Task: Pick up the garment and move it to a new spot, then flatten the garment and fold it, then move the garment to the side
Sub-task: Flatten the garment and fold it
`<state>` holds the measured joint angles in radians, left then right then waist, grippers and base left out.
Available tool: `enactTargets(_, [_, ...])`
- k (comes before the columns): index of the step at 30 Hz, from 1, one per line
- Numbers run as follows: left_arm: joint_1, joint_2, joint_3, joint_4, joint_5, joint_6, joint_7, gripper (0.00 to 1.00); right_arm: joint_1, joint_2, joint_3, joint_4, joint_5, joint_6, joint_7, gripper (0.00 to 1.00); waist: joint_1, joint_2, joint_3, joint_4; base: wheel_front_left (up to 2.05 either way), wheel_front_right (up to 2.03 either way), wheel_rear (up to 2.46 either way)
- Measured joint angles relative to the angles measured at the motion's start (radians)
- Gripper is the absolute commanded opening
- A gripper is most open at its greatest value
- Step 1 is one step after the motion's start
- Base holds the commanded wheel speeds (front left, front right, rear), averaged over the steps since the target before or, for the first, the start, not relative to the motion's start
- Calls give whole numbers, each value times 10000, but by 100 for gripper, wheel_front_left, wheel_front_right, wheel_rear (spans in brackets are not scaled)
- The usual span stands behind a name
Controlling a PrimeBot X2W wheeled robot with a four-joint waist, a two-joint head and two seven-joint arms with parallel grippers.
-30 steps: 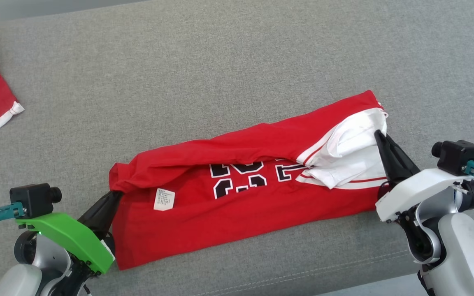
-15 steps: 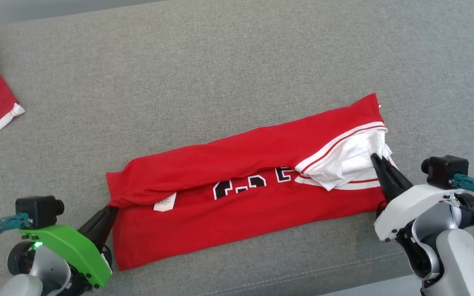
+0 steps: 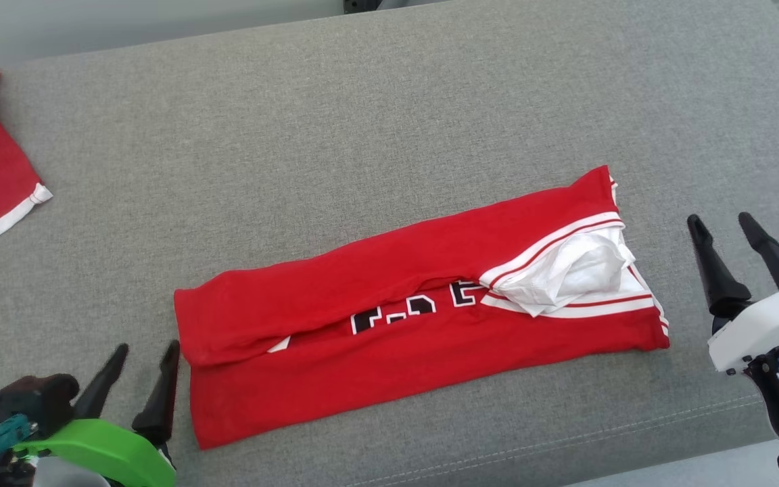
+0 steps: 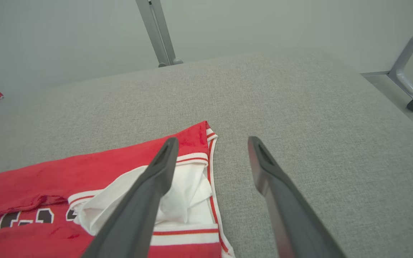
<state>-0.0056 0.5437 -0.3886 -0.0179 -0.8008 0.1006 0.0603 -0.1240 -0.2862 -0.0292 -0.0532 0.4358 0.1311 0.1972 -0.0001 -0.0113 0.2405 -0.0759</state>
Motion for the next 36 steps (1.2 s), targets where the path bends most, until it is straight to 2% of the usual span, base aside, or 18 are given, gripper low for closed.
enactTargets(4, [381, -267, 740, -932, 606, 920, -1703, 100, -129, 428, -715, -435, -219, 0, 673, 100, 0, 0, -38, 62, 0, 0, 0])
enactTargets(7, [421, -447, 863, -1047, 857, 1162, -2309, 100, -398, 677, -579, -104, -336, -6, 953, 100, 0, 0, -22, 139, 0, 0, 0])
enactTargets(11, [418, -834, 1007, -1026, 1304, 1415, -2926, 100, -1099, 1089, -267, 1329, -1001, 2, 1087, 100, 0, 0, 36, 294, 0, 0, 0])
enactTargets(16, [411, -1306, 918, -765, 1664, 1352, -3135, 100, -1905, 1290, -67, 3476, -2077, 2, 717, 100, 0, 0, 139, 519, 0, 0, 0])
enactTargets(21, [420, -1586, 1091, -476, 1743, 1193, -3183, 100, -2308, 1308, -142, 4792, -2541, 2, 389, 100, 0, 0, 261, 731, 0, 0, 0])
enactTargets(27, [424, -1904, 1522, -433, 2065, 1101, -3216, 100, -2763, 1258, -278, 6002, -2412, 8, 105, 100, 0, 0, 387, 801, 0, 0, 0])
enactTargets(33, [470, -2209, 1841, -410, 2445, 826, -3227, 100, -3104, 1164, 50, 7012, -1108, 8, 301, 100, 0, 0, 335, 856, 0, 0, 0])
enactTargets(34, [472, -2305, 1942, -408, 2523, 742, -3227, 100, -3168, 1087, 198, 7185, -510, 6, 389, 95, 0, 0, 308, 881, 0, 0, 0])
enactTargets(35, [475, -2343, 1981, -403, 2571, 706, -3227, 100, -3172, 1037, 307, 7208, -192, 4, 387, 26, 0, 0, 294, 894, 0, 0, 0])
enactTargets(36, [477, -2374, 2029, -389, 2583, 673, -3227, 100, -3167, 1001, 445, 7214, 221, -12, 385, 0, 0, 0, 278, 904, 0, 0, 0])
